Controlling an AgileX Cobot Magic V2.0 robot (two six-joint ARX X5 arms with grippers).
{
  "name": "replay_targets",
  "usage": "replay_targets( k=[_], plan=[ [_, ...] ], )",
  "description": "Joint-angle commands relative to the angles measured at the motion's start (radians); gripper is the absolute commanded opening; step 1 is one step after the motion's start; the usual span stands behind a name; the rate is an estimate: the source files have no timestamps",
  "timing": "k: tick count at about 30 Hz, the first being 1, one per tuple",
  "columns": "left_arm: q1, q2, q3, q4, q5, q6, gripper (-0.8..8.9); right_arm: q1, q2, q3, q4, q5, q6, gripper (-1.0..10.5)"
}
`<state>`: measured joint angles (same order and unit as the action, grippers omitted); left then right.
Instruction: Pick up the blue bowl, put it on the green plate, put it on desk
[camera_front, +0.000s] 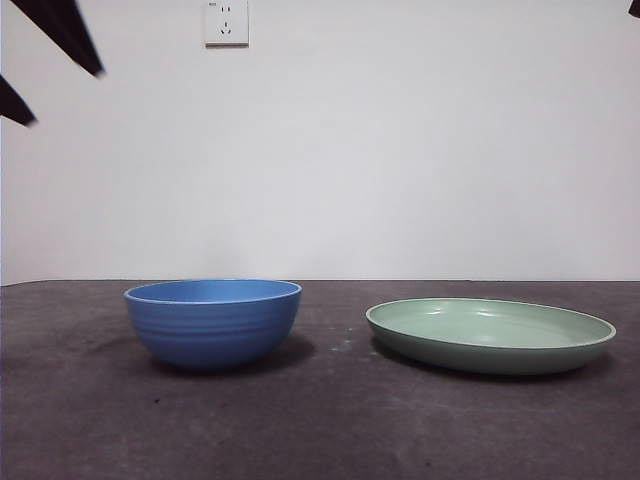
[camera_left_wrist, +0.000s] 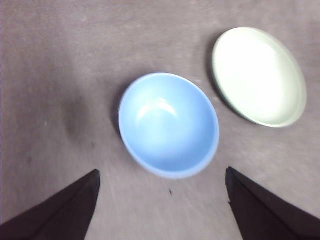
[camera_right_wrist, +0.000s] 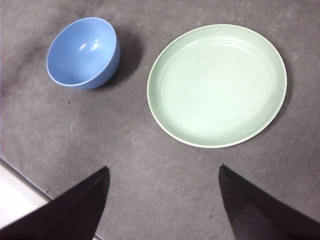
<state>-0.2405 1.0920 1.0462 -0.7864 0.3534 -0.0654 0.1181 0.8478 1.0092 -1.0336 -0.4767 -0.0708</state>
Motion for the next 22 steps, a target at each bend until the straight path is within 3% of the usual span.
replay_targets(
  k=[1,10,22],
  plan=[
    [-0.036,0.097,0.044,0.033,-0.051,-0.018,4.04,0.004,0.007,0.020,0.008,-0.005,0.011,3.5],
    [-0.120,0.359,0.111,0.100,-0.213,-0.018,4.04,0.004,0.007,0.020,0.008,-0.005,0.011,3.5],
    [-0.133,0.571,0.122,0.185,-0.253,-0.026,4.03,0.004,0.007,0.020,0.009,-0.005,0.011,3.5]
  ],
)
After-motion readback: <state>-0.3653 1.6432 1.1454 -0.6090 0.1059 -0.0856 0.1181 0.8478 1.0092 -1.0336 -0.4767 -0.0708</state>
